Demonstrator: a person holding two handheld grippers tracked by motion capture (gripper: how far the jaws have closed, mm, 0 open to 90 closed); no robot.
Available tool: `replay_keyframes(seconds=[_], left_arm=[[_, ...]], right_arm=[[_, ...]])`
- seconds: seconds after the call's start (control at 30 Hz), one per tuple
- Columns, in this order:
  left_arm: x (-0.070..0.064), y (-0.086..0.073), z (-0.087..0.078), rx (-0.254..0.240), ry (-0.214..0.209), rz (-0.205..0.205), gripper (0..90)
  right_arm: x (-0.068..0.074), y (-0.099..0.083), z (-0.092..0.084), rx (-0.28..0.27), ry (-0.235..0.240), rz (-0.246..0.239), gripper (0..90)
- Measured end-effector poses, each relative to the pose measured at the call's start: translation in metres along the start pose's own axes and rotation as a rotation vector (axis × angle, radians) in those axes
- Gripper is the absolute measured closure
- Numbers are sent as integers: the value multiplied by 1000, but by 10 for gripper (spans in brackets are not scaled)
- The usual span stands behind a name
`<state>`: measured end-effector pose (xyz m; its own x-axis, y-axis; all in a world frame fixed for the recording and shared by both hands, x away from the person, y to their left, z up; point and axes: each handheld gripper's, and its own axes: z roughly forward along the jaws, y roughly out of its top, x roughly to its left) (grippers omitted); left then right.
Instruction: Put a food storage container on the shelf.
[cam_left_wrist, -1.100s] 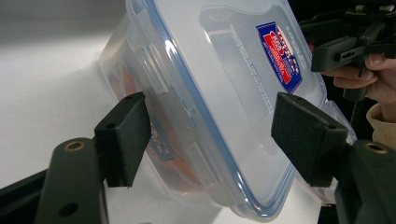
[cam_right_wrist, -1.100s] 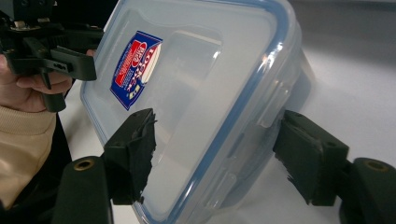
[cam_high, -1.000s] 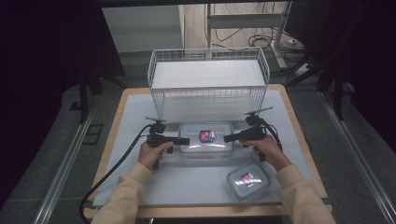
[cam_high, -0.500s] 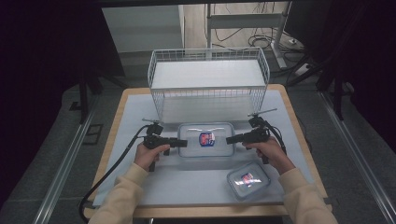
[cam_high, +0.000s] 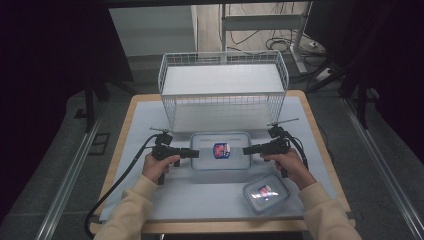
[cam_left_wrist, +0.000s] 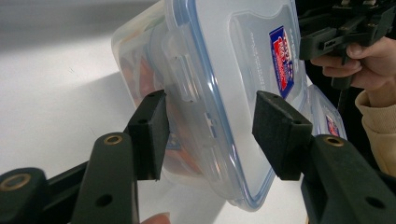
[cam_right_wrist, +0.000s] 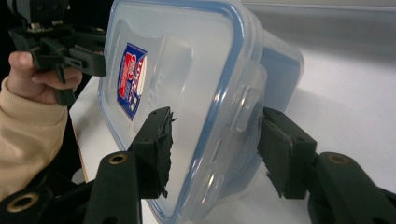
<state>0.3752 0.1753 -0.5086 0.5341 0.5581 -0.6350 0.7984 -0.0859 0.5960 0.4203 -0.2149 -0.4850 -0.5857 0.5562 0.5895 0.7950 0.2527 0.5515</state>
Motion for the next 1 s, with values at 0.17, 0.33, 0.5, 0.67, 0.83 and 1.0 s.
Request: replay_keyframes(seconds=[0.17,0.33,0.5,0.67,0.83,1.0], left_arm=[[-2,-3,-1,-21,4,-10,486],[-5,-4,-2,-30,10,-8,499],[-6,-4,-2,-33,11,-8,503],[-8,-4,-3,-38,13,-4,508],[-10,-4,-3,-44,20,10,513],[-12,-4,-3,-49,23,15,517]], right_arm=[[5,-1,-1,-3,-20,21,472],[8,-2,-4,-4,-20,30,493],[7,-4,-5,-11,-9,34,505],[7,-5,-7,-22,-7,21,511],[8,-6,-9,-36,-13,-2,516],[8,-8,-10,-47,-11,-18,520]])
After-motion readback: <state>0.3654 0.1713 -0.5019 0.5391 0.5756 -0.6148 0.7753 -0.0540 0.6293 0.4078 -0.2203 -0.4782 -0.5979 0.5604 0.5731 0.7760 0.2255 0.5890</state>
